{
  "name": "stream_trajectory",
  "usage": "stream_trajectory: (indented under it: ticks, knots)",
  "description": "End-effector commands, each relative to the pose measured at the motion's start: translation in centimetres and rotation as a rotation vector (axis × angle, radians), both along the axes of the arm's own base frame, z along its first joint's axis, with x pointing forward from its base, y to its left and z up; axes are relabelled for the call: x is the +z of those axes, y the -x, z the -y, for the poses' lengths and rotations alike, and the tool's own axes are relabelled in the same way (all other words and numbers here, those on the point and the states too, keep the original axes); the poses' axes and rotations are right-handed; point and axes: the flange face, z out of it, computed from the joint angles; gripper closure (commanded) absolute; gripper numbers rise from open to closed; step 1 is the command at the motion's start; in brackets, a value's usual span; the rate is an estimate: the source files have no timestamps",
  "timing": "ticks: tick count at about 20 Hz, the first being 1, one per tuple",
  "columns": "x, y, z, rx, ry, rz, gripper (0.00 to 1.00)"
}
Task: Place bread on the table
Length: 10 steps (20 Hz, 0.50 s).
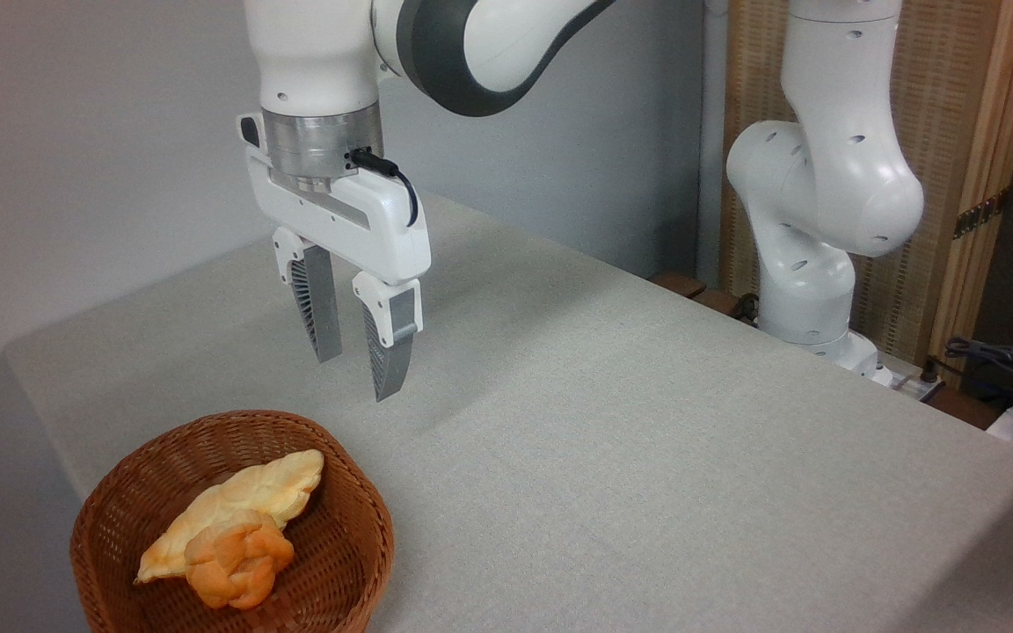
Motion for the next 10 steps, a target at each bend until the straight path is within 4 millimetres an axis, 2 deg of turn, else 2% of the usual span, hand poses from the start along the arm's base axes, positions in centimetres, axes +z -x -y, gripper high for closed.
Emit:
stream_trajectory:
  ticks: [1, 4, 8, 10]
  knots:
    - [0.6, -0.1, 0.2, 0.004, -0.007, -0.006, 0.0]
    - [1.0, -0.4, 0.0, 0.004, -0.004, 0.025, 0.0]
    - [1.5, -1.9, -0.2, 0.018, 0.018, 0.144, 0.0]
    - [0.7, -3.1, -0.5, 0.03, 0.021, 0.19, 0.0]
